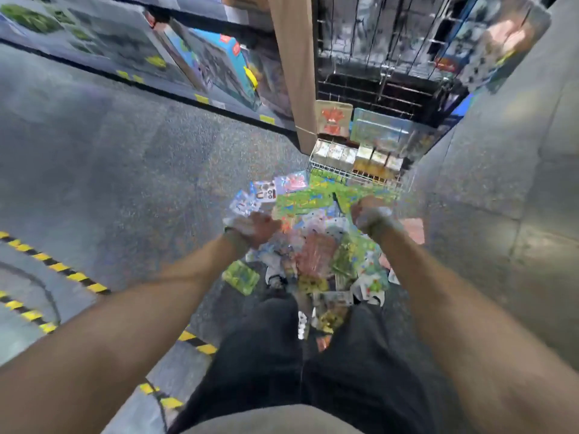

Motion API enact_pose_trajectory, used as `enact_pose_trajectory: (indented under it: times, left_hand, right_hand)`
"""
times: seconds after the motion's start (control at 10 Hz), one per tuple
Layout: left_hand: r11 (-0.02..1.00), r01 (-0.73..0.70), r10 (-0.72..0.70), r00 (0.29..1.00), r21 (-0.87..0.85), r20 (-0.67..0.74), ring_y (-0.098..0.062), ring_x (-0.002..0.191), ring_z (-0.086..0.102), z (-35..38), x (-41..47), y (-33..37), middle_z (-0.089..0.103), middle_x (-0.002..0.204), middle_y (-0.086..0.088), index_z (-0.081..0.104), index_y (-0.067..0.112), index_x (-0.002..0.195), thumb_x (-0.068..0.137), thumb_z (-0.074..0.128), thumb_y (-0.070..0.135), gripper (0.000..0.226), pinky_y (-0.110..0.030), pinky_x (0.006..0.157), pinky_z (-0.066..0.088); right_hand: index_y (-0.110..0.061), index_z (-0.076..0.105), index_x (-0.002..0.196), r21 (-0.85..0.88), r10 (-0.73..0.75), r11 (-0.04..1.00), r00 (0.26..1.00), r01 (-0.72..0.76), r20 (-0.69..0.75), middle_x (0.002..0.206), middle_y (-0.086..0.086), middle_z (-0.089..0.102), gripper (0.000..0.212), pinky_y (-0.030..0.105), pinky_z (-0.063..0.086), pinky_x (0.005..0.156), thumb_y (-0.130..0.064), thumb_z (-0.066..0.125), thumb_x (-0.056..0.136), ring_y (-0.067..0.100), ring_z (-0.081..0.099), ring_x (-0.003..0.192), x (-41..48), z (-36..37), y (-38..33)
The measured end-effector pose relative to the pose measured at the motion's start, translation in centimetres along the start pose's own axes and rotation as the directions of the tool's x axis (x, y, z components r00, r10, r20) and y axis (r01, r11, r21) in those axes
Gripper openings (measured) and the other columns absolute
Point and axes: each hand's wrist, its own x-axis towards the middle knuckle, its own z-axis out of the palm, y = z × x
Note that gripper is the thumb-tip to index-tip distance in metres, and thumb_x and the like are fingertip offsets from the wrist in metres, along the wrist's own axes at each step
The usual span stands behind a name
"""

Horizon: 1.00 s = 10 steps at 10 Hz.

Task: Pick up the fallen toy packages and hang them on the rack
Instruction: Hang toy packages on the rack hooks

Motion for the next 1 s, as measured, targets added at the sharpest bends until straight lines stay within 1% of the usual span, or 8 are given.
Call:
enact_pose_trajectory:
  times: [0.1,0.2,0.3,0.5,0.6,0.7,0.9,1.0]
  left_hand:
    - [1.0,0.029,-0.029,0.999,-0.012,0.018,-0.021,0.064,0.051,2.7,2.8,-3.5,0.053,0.072,-0.006,0.059,0.014,0.094,0.099,0.054,0.039,0.026,-0.032,0.064,0.04]
    - [0.995,0.091,-0.09,0.996,0.046,-0.007,-0.014,0.058,0.048,5.2,7.1,-6.0,0.05,0.066,0.002,0.053,0.019,0.075,0.098,0.053,0.032,0.027,-0.032,0.072,0.042]
    - [0.991,0.132,-0.132,0.991,0.011,0.03,-0.026,0.062,0.049,7.3,9.9,-8.3,0.052,0.065,-0.006,0.053,0.018,0.072,0.097,0.056,0.038,0.032,-0.039,0.07,0.046]
    - [0.989,0.106,-0.119,0.986,0.107,0.117,-0.018,0.052,0.046,10.4,15.1,-9.8,0.05,0.064,-0.007,0.056,0.014,0.082,0.098,0.053,0.04,0.031,-0.022,0.048,0.036]
    - [0.987,0.101,-0.122,0.979,0.127,0.163,-0.024,0.077,0.057,13.3,18.9,-11.5,0.06,0.09,-0.012,0.063,0.01,0.099,0.099,0.049,0.043,0.036,-0.026,0.063,0.042]
    - [0.989,0.085,-0.108,0.976,0.123,0.19,-0.032,0.107,0.059,15.6,22.3,-11.3,0.061,0.119,-0.015,0.061,0.003,0.126,0.1,0.046,0.046,0.052,-0.043,0.095,0.049]
    - [0.992,0.085,-0.101,0.977,0.092,0.188,-0.023,0.083,0.054,20.1,31.5,-10.2,0.067,0.101,-0.017,0.067,0.001,0.11,0.098,0.051,0.032,0.037,-0.035,0.081,0.048]
    - [0.994,0.067,-0.079,0.986,0.089,0.144,-0.021,0.083,0.053,21.0,34.8,-9.4,0.06,0.092,-0.008,0.067,0.003,0.112,0.097,0.054,0.03,0.034,-0.03,0.076,0.042]
  right_hand:
    - [-0.021,0.047,0.088,0.107,0.091,0.99,0.996,-0.093,0.024,0.072,-0.011,0.035,0.014,0.002,0.032,0.037,-0.016,0.047,0.101,0.016,0.042,0.068,1.8,3.9,3.3]
    - [-0.029,0.033,0.065,0.087,0.14,0.986,0.989,-0.144,0.047,0.069,-0.011,0.034,0.037,0.02,0.031,0.052,-0.025,0.052,0.097,0.011,0.038,0.061,6.0,8.9,6.5]
    - [-0.018,0.039,0.063,0.033,0.166,0.984,0.973,-0.173,0.159,0.066,0.001,0.039,0.034,0.033,0.029,0.069,-0.013,0.053,0.094,0.014,0.034,0.059,8.9,12.1,8.8]
    - [-0.03,0.032,0.064,0.037,0.252,0.965,0.959,-0.259,0.126,0.068,-0.009,0.032,0.04,0.026,0.032,0.075,-0.024,0.055,0.096,0.003,0.027,0.057,13.1,16.8,11.8]
    - [-0.03,0.031,0.065,0.04,0.295,0.952,0.943,-0.304,0.151,0.069,-0.01,0.031,0.039,0.025,0.031,0.077,-0.025,0.052,0.097,0.003,0.027,0.058,16.1,19.5,14.0]
    - [-0.031,0.031,0.065,0.028,0.306,0.949,0.937,-0.315,0.169,0.07,-0.011,0.031,0.039,0.023,0.031,0.077,-0.024,0.051,0.098,0.002,0.028,0.058,18.8,21.7,15.7]
    - [-0.03,0.031,0.065,-0.07,0.277,0.961,0.946,-0.269,0.17,0.068,-0.01,0.032,0.038,0.02,0.033,0.066,-0.026,0.05,0.097,0.004,0.03,0.057,25.1,25.5,18.6]
    - [-0.031,0.028,0.064,-0.133,0.243,0.965,0.959,-0.225,0.145,0.068,-0.01,0.028,0.04,0.026,0.03,0.074,-0.028,0.05,0.097,0.019,0.038,0.071,27.8,26.3,19.1]
